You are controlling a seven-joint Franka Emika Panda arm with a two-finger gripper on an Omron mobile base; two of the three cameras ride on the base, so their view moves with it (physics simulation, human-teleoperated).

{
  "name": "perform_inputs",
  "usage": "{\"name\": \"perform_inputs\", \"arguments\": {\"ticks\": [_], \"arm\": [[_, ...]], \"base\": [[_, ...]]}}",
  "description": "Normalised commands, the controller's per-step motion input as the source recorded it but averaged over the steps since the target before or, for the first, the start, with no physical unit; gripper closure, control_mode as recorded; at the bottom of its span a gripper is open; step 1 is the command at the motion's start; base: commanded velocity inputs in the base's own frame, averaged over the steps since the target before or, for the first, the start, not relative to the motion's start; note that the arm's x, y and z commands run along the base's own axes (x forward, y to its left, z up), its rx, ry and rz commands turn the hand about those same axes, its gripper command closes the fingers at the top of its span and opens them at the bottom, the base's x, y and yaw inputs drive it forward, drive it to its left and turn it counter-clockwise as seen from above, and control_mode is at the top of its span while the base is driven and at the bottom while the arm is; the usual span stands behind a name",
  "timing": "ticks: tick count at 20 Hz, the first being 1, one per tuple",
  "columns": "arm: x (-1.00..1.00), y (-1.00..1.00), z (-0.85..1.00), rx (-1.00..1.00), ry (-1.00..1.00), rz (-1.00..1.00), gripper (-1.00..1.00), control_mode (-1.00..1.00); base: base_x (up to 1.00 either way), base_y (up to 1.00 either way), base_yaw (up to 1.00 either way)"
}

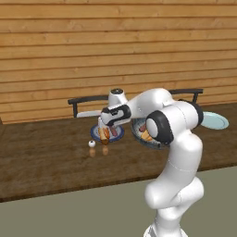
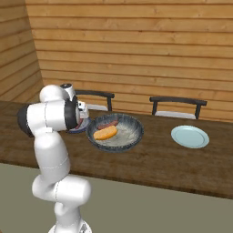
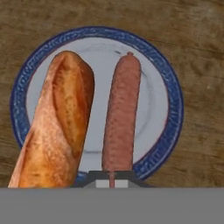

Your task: Place one bun and one sausage from the bowl on each plate.

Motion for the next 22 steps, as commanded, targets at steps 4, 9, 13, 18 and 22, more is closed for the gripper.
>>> {"name": "perform_inputs", "arguments": {"ticks": [4, 9, 13, 18, 22], "arm": [[0.01, 0.0, -0.04, 0.0, 0.0, -0.01, -1.0, -1.0], [-0.08, 0.0, 0.76, -0.08, 0.0, 0.0, -1.0, -1.0], [-0.67, -0.42, 0.79, -0.02, 0.0, -0.12, -1.0, -1.0], [-0.62, -1.0, 0.47, 0.08, 0.0, -0.39, -1.0, -1.0], [-0.62, -0.99, 0.33, 0.1, 0.0, -0.41, -1.0, -1.0]], "base": [[0.0, 0.0, 0.0], [0.0, 0.0, 0.0], [0.0, 0.0, 0.0], [0.0, 0.0, 0.0], [0.0, 0.0, 0.0]]}}
